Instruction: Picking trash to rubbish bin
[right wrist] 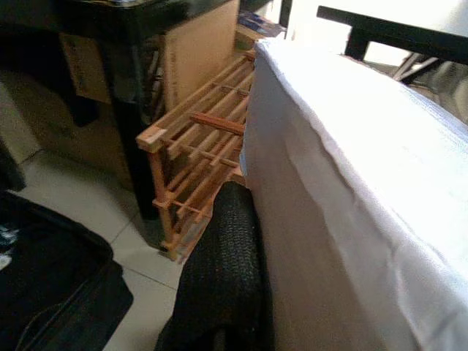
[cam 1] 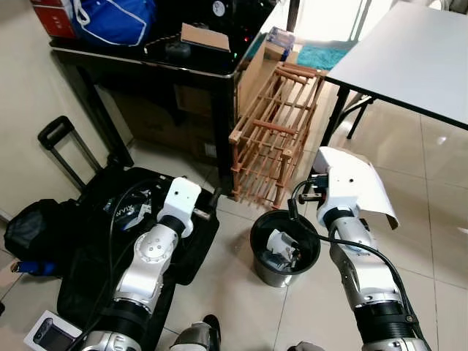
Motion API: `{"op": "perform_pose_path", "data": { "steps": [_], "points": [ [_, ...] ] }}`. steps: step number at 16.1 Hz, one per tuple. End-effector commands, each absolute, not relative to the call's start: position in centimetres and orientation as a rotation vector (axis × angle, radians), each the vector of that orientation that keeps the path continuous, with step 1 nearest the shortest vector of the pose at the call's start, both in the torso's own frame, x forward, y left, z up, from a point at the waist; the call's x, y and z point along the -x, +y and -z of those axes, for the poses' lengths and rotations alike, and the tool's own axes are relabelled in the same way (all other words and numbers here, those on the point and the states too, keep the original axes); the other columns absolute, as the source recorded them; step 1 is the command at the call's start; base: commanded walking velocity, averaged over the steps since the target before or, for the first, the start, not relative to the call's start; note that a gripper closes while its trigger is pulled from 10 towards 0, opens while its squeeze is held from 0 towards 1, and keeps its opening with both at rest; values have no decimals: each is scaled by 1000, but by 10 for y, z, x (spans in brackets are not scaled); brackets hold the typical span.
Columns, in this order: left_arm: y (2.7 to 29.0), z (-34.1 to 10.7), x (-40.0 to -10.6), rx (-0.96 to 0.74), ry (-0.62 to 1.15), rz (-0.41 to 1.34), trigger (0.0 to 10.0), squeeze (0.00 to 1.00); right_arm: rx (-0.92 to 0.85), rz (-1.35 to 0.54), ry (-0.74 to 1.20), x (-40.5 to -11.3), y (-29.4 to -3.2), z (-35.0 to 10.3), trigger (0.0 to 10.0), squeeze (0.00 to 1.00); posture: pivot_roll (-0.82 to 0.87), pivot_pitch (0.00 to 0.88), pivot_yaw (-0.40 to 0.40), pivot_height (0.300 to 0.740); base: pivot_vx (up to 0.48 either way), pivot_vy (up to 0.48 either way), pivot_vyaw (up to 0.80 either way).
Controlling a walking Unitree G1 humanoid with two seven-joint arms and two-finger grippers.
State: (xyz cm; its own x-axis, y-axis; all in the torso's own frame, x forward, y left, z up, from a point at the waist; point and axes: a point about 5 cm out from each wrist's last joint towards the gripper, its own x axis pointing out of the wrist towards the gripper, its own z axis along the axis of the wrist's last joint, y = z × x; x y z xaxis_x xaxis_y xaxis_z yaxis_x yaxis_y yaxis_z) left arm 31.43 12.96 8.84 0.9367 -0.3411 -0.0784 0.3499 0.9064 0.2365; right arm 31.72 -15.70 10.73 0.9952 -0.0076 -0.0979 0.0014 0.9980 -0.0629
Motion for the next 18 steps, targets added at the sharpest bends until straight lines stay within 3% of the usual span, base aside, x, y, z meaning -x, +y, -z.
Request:
{"op": "perform_pose_path", "data": {
  "steps": [1, 11, 18],
  "points": [
    [130, -86, -311, -248, 49, 364, 10000, 0, 58, 17, 84, -316, -158, -110, 10000, 0, -48, 151, 58, 740, 0, 0, 0],
    [121, -77, -279, -239, 95, 502, 10000, 0, 23, 80, 132, -294, -151, -97, 10000, 0, -34, 281, 90, 740, 0, 0, 0],
    [129, -74, -260, -244, 149, 502, 10000, 0, 3, 122, 182, -283, -145, -89, 10000, 0, -8, 340, 94, 740, 0, 0, 0]
  ]
}}
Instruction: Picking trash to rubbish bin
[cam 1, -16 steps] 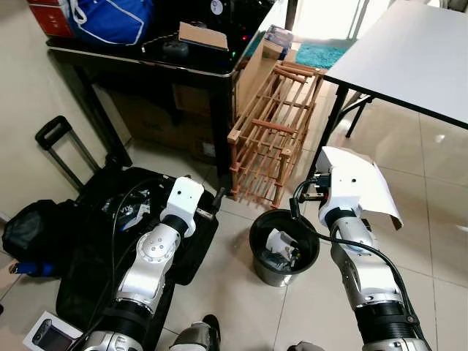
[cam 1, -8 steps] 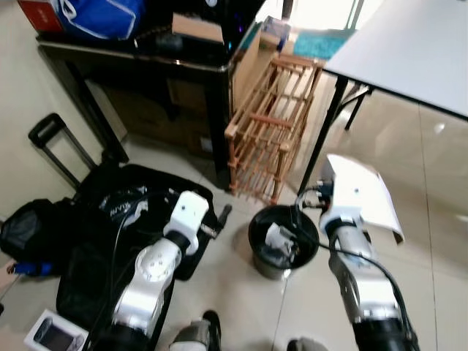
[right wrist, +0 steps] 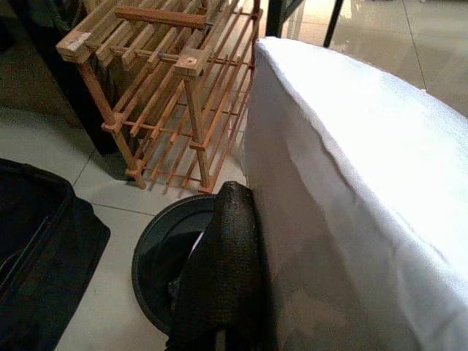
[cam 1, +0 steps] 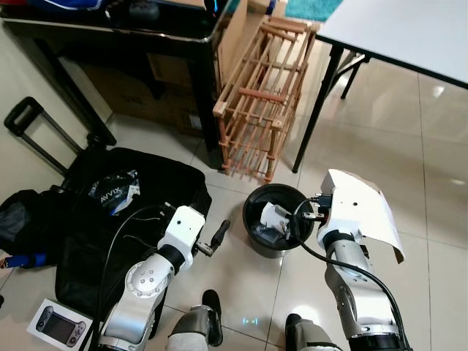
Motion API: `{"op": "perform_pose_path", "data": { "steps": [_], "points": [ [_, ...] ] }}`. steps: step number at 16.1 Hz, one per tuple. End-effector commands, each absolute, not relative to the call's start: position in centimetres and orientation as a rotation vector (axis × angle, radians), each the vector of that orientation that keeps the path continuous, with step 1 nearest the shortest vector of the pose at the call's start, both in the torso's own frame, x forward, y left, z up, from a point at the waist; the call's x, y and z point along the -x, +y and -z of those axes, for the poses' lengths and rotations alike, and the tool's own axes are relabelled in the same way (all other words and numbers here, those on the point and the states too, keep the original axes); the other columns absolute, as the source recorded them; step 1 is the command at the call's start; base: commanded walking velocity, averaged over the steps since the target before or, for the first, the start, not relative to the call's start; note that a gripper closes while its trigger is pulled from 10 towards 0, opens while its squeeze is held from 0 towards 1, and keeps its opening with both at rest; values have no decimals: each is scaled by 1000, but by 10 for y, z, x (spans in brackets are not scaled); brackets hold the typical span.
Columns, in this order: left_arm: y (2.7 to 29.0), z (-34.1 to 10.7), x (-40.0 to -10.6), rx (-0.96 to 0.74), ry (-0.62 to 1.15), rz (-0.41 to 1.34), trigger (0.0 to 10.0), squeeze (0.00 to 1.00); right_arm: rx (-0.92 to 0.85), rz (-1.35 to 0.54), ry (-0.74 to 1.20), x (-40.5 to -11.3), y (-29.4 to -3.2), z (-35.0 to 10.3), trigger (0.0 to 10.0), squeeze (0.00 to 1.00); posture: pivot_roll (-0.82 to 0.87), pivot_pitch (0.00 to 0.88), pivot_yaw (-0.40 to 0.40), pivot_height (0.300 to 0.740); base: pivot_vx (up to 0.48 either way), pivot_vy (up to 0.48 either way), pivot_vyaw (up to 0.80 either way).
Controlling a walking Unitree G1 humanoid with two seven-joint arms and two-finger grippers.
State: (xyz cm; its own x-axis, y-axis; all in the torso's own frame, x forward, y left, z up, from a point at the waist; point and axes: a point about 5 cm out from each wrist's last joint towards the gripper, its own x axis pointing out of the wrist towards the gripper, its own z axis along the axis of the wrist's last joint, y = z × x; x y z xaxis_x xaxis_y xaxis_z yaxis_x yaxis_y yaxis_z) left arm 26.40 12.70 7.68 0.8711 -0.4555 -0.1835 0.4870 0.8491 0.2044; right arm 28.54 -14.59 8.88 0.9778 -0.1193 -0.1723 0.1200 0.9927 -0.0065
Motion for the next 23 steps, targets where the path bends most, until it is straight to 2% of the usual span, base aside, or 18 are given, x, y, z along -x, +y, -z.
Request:
{"op": "perform_pose_path", "data": {
  "steps": [1, 4, 12, 19, 23],
  "points": [
    [128, -75, -259, -242, 152, 500, 10000, 0, -5, 143, 186, -283, -146, -89, 10000, 0, -9, 340, 96, 740, 0, 0, 0],
    [126, -75, -257, -240, 160, 508, 10000, 0, -14, 161, 202, -280, -149, -87, 10000, 0, -17, 345, 100, 740, 0, 0, 0],
    [125, -76, -257, -240, 170, 506, 10000, 0, -10, 181, 217, -278, -154, -87, 10000, 0, -21, 350, 99, 740, 0, 0, -632],
    [122, -79, -257, -213, 164, 526, 10000, 0, 2, 185, 207, -279, -155, -89, 10000, 0, -21, 353, 98, 740, 0, 0, 0],
    [121, -79, -256, -209, 167, 536, 10000, 0, 6, 183, 206, -279, -154, -90, 10000, 0, -21, 351, 99, 740, 331, 0, 0]
  ]
}}
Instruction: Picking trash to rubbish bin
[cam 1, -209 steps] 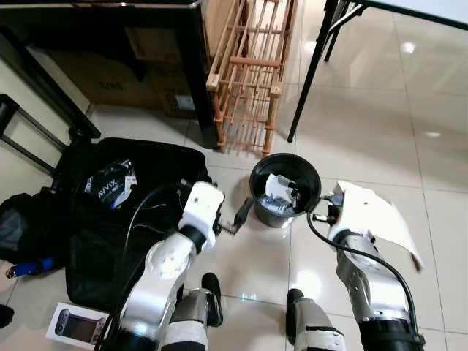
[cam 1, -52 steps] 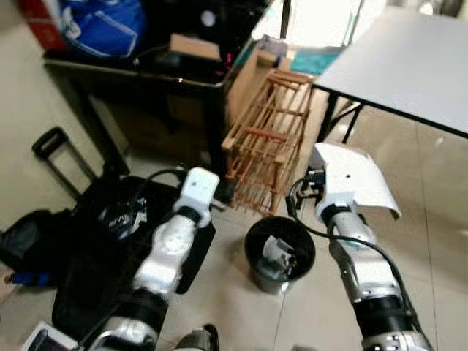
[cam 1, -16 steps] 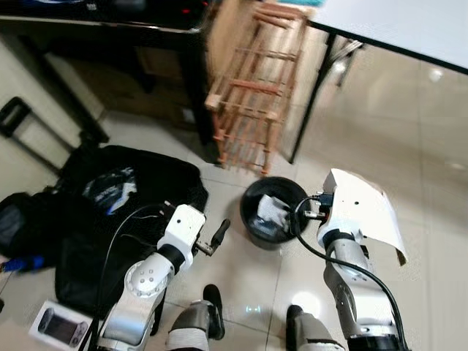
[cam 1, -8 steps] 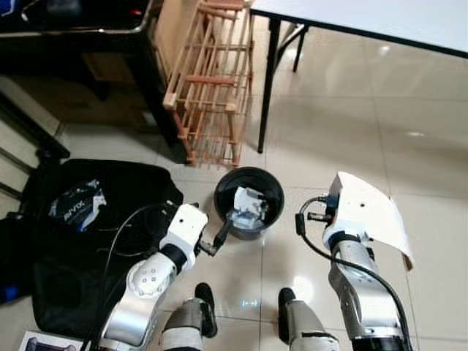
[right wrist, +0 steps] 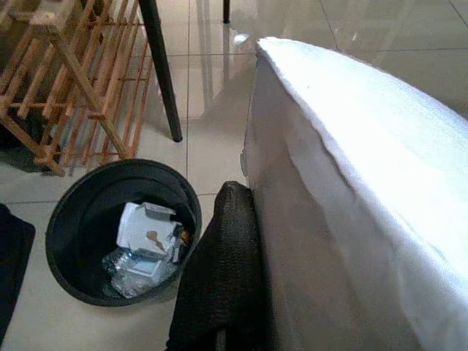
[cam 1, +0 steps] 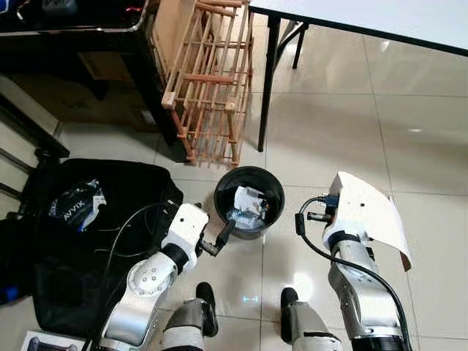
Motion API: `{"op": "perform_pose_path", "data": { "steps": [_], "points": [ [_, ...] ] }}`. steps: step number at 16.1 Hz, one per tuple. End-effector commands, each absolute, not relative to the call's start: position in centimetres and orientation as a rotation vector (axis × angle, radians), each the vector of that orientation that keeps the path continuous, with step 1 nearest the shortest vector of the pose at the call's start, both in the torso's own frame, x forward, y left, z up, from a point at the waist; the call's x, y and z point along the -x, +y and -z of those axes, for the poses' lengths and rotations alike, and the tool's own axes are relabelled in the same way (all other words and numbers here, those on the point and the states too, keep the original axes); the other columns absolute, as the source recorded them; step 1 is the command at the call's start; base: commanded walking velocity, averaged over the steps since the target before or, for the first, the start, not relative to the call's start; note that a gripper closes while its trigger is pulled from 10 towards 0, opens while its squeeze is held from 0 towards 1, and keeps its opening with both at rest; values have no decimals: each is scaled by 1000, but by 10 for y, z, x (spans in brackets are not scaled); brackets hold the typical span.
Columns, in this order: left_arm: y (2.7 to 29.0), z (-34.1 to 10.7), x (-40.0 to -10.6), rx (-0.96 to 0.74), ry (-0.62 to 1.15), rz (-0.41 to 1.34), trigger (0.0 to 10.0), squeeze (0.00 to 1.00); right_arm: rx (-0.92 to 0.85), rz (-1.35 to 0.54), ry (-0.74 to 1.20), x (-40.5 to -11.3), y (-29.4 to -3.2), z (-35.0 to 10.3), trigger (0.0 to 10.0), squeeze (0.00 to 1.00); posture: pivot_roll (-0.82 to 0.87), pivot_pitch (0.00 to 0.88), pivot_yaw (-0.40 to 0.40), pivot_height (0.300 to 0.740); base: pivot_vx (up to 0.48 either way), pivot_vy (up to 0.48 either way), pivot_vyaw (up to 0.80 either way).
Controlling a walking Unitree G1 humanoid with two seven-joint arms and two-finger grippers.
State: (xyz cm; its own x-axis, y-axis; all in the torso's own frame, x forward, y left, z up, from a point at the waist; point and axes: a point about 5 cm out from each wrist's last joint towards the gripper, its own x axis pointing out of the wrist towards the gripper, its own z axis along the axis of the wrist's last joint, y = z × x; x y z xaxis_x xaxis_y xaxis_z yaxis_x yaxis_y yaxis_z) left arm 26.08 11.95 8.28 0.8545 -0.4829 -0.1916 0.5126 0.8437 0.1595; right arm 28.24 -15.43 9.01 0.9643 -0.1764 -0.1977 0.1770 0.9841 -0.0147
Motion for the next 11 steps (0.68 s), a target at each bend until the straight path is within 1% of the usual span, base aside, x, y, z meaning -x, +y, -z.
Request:
{"op": "perform_pose_path", "data": {
  "steps": [1, 11],
  "points": [
    [121, -79, -256, -209, 167, 537, 10000, 0, 6, 182, 205, -280, -154, -90, 10000, 0, -19, 352, 101, 740, 371, 0, 0],
    [120, -79, -257, -210, 174, 542, 10000, 0, 11, 177, 201, -283, -153, -91, 10000, 0, -18, 347, 100, 740, 372, 0, 0]
  ]
}}
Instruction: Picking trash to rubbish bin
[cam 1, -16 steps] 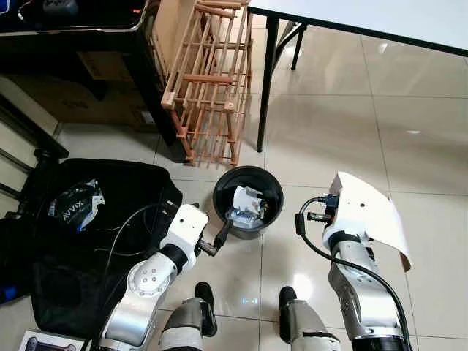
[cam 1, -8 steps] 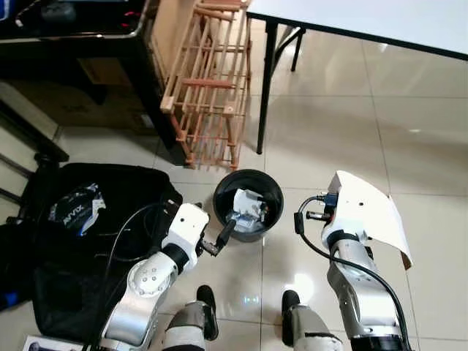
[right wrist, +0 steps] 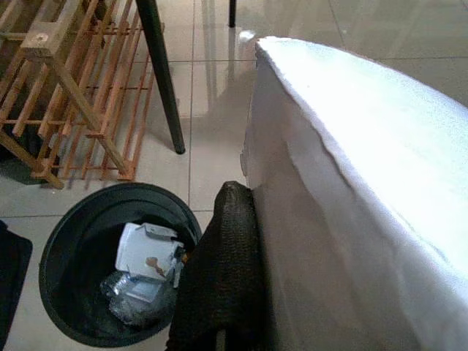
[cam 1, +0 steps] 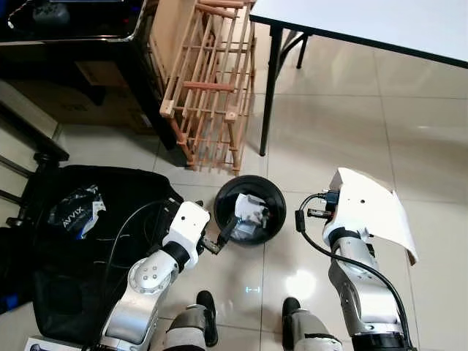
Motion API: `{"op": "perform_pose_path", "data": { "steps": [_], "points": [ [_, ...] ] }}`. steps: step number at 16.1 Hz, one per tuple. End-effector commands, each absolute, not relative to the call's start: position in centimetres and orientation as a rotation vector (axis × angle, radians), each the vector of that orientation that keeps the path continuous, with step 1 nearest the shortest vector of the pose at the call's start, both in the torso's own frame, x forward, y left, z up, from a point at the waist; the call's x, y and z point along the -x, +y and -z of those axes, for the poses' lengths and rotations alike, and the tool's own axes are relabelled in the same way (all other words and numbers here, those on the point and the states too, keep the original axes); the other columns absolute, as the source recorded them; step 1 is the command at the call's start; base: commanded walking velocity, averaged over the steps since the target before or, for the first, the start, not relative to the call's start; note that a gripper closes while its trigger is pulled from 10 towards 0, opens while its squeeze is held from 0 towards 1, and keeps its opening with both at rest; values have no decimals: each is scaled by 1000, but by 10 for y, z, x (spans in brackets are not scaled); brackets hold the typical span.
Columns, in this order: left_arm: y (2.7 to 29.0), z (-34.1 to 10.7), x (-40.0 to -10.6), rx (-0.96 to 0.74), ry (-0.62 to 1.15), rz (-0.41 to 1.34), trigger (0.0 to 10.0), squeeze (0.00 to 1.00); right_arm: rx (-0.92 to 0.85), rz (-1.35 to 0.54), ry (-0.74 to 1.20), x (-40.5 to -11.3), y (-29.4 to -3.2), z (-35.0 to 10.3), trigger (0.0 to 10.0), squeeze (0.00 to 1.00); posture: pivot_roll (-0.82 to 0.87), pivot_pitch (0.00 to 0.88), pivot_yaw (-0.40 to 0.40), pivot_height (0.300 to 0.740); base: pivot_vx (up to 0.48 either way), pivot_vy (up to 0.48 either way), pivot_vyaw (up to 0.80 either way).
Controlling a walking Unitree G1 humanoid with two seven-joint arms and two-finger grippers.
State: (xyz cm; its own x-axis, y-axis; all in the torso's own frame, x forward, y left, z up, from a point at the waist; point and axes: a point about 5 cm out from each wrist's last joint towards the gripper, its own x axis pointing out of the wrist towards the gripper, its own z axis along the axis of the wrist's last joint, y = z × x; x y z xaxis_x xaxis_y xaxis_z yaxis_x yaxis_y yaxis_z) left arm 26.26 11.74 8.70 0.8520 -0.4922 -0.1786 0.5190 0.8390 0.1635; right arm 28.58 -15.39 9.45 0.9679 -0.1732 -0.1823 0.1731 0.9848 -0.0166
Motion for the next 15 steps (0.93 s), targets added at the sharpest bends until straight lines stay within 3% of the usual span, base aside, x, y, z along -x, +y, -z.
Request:
{"op": "perform_pose_path", "data": {
  "steps": [1, 15],
  "points": [
    [120, -79, -257, -214, 175, 539, 10000, 0, 13, 175, 199, -283, -153, -91, 10000, 0, -18, 348, 100, 740, 345, 0, 0],
    [120, -78, -257, -219, 168, 538, 10000, 0, 23, 165, 198, -285, -151, -91, 10000, 0, -16, 341, 100, 740, 375, 0, 0]
  ]
}}
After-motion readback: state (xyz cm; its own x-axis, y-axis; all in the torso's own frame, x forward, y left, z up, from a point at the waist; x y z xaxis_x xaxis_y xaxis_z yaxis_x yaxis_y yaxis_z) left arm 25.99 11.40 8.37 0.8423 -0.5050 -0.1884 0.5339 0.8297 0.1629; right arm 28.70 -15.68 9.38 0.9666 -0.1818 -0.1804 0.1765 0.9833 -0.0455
